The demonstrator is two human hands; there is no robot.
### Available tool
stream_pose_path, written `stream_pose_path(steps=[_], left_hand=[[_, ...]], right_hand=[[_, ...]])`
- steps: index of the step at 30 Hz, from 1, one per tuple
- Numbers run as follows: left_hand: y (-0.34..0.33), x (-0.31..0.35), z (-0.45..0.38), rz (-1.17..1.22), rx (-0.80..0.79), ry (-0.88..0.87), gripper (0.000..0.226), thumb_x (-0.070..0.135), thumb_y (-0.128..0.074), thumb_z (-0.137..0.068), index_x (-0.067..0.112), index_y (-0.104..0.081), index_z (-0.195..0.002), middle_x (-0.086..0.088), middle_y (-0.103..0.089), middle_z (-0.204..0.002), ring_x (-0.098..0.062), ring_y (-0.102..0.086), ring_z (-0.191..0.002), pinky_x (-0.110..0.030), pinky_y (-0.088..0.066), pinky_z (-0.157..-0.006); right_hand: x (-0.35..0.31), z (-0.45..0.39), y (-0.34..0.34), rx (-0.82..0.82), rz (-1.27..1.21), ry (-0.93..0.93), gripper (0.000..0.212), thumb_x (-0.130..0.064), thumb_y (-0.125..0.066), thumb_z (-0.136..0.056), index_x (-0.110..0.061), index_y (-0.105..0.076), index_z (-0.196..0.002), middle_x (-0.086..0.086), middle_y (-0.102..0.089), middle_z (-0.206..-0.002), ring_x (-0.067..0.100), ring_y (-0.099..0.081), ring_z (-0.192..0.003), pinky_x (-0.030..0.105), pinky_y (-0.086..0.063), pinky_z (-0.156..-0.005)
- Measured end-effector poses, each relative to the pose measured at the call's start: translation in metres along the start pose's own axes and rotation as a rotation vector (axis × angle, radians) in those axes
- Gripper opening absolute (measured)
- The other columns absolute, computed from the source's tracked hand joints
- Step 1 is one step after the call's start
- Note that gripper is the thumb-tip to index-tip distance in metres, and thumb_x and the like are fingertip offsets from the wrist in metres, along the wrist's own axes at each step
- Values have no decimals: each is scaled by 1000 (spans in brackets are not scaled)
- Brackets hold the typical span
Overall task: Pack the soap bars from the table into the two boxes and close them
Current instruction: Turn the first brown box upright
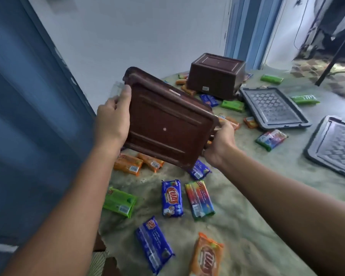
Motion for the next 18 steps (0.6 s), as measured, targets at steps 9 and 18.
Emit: stream_pose_path(steps=[9, 18], left_hand=[[-92, -14, 155, 570, 213, 284, 36, 51, -49, -99, 22, -66, -88, 9, -67, -77, -6, -61, -67, -19, -45, -51], [-119, -27, 241, 830, 56, 481, 44, 45, -61, -97, 15, -69, -129, -6, -75, -106, -20, -74, -83, -31, -61, -66]], right_hand=[[-53, -30, 159, -128, -27, -135, 70, -69, -47, -93, -8, -65, -121, 15, -73, -115, 34, -72, -104, 57, -46, -107], [-65, -16, 219, -343, 244, -184, 52, -62, -56, -95, -14, -71, -109, 6, -72, -89, 22, -68, -72, 32, -53, -64]])
Point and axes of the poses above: each hand's wrist, its own z-axis away from the middle knuckle, its own y-axis out of the back of the hand, x = y × z, the point moved 8 cm from there along -z, towards the middle knuckle
